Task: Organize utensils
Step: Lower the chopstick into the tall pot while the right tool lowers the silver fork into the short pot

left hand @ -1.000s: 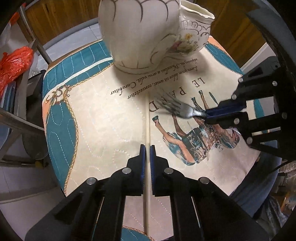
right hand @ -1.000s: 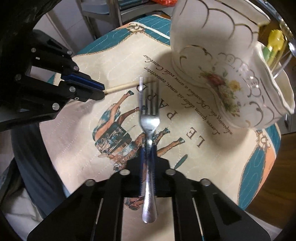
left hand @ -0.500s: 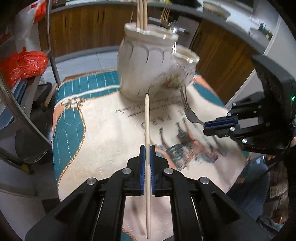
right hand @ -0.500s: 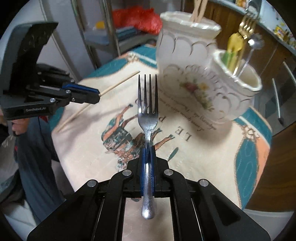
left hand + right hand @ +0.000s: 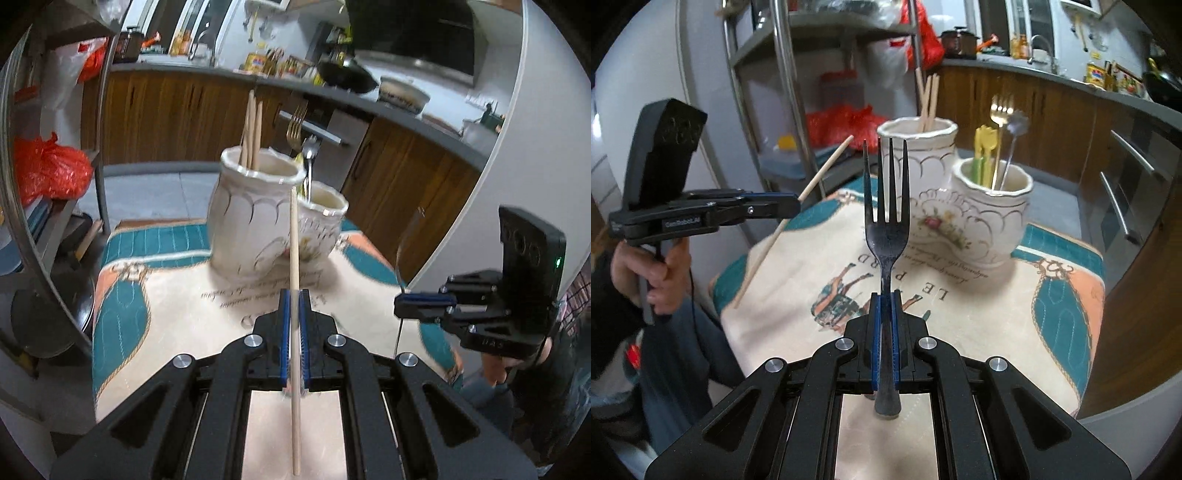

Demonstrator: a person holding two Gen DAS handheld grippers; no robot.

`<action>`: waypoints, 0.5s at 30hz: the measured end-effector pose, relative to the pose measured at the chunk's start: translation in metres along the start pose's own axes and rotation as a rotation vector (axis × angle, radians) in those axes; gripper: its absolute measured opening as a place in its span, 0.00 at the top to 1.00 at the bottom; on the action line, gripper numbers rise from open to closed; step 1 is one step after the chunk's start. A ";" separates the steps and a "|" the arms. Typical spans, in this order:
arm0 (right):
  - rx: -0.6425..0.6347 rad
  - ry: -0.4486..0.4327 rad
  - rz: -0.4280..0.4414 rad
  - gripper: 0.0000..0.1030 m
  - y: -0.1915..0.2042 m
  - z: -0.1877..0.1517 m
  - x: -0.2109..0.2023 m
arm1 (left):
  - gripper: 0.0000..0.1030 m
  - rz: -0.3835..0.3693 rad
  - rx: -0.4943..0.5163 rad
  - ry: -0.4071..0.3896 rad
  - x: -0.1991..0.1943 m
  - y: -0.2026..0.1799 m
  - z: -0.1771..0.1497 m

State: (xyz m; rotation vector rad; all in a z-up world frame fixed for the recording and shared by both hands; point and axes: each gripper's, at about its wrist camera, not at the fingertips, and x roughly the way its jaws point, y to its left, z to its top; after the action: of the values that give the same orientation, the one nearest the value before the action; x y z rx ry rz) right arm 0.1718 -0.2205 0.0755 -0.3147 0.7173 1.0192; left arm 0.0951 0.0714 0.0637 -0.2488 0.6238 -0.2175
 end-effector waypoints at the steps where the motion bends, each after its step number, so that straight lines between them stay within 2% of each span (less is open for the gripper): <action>1: 0.011 -0.014 0.003 0.94 -0.002 -0.001 -0.002 | 0.96 -0.003 0.003 -0.019 -0.001 -0.002 0.001; 3: 0.029 -0.041 0.003 0.94 -0.003 -0.005 -0.008 | 0.96 -0.037 0.011 -0.067 -0.003 -0.005 0.004; 15: 0.081 -0.171 -0.011 0.94 -0.018 -0.002 -0.028 | 0.96 -0.039 0.022 -0.242 -0.002 -0.004 0.014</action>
State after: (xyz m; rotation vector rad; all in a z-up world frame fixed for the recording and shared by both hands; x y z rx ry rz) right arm 0.1774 -0.2485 0.0915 -0.1588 0.5996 0.9904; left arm 0.1011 0.0704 0.0767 -0.2615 0.3766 -0.2279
